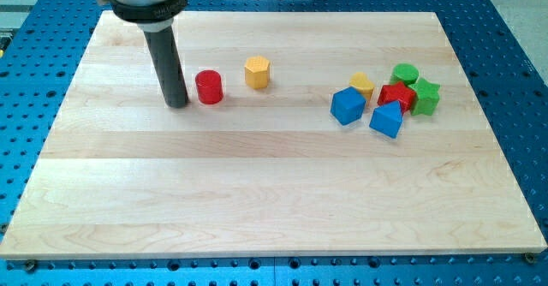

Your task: Slide the red circle left to the blue cube

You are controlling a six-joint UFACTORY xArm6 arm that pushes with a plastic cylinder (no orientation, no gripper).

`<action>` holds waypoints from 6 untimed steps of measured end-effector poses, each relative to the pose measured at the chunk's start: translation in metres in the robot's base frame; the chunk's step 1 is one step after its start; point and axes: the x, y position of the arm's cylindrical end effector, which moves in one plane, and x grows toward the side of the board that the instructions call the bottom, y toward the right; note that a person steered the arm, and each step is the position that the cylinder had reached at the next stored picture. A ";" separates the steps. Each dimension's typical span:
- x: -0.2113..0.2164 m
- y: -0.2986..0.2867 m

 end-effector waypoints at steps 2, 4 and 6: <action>-0.023 0.087; -0.014 0.064; 0.023 0.130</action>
